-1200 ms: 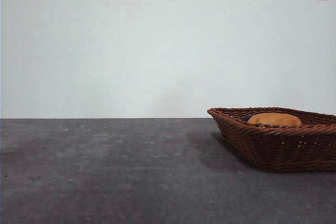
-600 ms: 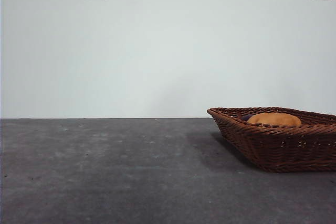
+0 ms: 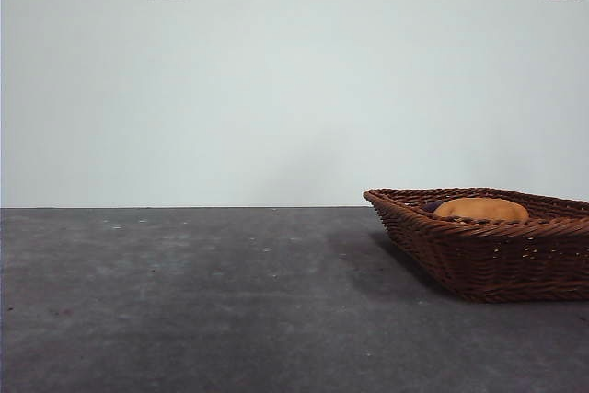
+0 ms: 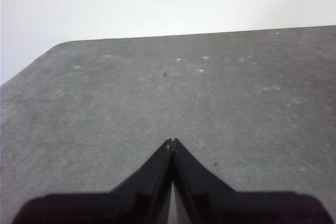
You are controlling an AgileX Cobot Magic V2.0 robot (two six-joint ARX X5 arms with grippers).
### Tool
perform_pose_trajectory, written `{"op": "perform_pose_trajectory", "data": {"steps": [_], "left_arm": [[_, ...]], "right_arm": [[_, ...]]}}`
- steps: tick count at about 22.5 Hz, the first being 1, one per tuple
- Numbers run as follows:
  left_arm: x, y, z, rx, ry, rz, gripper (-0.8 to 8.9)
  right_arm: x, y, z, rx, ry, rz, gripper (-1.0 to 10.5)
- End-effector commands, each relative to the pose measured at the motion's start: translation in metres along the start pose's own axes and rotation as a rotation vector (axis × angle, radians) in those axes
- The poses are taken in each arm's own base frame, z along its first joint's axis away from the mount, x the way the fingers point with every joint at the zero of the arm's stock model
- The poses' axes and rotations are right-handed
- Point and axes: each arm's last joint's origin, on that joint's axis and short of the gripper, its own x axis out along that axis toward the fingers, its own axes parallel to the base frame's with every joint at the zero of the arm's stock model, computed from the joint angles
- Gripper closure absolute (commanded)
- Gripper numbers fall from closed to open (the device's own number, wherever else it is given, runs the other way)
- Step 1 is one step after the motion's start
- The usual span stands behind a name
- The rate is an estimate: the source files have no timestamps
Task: Help me put the vegetables on the table into the basket
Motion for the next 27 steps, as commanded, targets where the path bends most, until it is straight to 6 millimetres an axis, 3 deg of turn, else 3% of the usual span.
{"op": "perform_pose_trajectory", "data": {"steps": [1, 16, 20, 27], "left_arm": [[0.001, 0.0, -0.003, -0.013, 0.008, -0.011, 8.17], [0.002, 0.0, -0.004, -0.013, 0.019, -0.011, 8.17], [0.002, 0.0, -0.004, -0.013, 0.019, -0.011, 8.17], [0.002, 0.0, -0.004, -0.013, 0.019, -0.011, 8.17]], "right_arm": [[0.001, 0.0, 0.0, 0.003, 0.0, -0.001, 9.5], [0.0, -0.001, 0.0, 0.0, -0.002, -0.034, 9.5], [-0.032, 0.01, -0.014, -0.031, -0.103, -0.13, 9.5], [-0.109, 0.041, -0.071, -0.152, -0.413, -0.264, 9.5]]}}
